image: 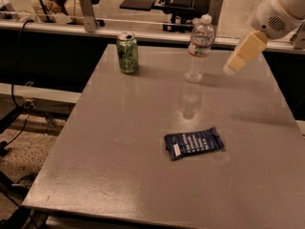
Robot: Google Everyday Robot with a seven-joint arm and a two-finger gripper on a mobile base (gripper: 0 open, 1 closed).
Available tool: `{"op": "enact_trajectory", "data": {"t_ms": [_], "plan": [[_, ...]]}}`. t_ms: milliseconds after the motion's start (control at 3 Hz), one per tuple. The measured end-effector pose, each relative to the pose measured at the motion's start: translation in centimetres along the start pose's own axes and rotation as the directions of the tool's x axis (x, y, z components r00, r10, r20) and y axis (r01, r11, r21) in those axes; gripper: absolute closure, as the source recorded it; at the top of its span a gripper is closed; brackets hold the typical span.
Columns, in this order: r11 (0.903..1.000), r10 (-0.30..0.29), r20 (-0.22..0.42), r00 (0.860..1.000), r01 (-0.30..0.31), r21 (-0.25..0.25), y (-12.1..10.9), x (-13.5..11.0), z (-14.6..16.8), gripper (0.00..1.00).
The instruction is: Move water bottle near green can
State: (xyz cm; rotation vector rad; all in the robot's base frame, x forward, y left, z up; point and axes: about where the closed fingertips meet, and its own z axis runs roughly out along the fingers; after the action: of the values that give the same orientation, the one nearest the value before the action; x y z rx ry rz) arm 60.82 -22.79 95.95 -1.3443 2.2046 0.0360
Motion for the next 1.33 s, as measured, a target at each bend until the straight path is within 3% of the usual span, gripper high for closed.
{"op": "enact_trajectory", "data": {"t_ms": [667,1000,1333], "plan": [[0.9983,0.053,0.118,0.992,-0.05,-0.028,-3.9,-4.0,4.2,0.0],[0.9961,0.078,0.148,0.986,-0.07,-0.052,-4.5,-5.1,5.9,0.0],[0.9938,0.088,0.168,0.982,-0.076,-0.081,-4.4,-5.7,6.9,0.15]]}}
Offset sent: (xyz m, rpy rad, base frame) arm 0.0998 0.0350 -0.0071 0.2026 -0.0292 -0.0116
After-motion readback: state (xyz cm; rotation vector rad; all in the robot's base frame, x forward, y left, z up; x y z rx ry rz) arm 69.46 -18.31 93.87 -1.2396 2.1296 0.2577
